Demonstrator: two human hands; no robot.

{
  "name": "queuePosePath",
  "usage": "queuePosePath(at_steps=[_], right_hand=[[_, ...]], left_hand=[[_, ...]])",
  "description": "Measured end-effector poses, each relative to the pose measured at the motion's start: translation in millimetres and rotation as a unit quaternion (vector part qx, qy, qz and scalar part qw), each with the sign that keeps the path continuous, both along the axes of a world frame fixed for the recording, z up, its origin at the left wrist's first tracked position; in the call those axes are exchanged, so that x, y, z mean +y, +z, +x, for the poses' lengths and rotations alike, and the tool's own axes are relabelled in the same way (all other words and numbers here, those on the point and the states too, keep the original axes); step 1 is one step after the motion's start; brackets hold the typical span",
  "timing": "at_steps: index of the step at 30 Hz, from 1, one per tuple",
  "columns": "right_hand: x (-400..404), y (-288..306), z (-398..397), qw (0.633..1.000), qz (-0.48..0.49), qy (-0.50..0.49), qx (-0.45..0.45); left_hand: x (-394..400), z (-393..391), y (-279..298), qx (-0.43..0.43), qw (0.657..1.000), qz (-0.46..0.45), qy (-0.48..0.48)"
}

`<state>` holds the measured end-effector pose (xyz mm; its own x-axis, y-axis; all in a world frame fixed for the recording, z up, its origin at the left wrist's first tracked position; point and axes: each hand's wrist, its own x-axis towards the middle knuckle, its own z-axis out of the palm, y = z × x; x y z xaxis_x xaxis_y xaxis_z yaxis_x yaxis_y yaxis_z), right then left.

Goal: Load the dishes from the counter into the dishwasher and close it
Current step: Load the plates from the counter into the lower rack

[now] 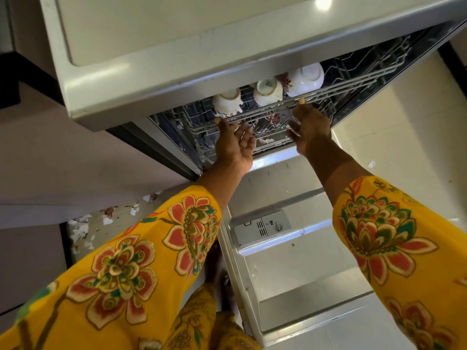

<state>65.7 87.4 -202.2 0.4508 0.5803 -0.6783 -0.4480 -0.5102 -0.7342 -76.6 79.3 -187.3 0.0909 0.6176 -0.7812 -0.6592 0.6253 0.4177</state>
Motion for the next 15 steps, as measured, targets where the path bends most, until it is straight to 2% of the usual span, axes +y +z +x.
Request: queuePosePath(at_steps=[3,6,10,11,13,15], right_hand=[[-11,-12,-3,0.999,-0.024,0.042,0.001],[-19,-31,-3,0.995,-0.042,0.083,-0.034],[-24,-65,1,0.966,-0.057,0.188,-0.167],[-24,-74,2,0.948,-0.060,0.229,-0.213],[-25,-88,4,0.879,-0.089,0.331,-0.330],[-22,-103,5,0.809,-0.090,0.393,-0.428]], left_hand=[[-9,-2,-17,0.041,0.998,0.013,-0.047],[-16,-2,-38,0.080,0.993,0.001,-0.085],[-15,2,-68,0.140,0.981,0.002,-0.136],[-12,3,-76,0.167,0.974,0.004,-0.155],[-6,7,-94,0.237,0.946,0.015,-0.222],[1,11,-117,0.331,0.888,0.044,-0.316]])
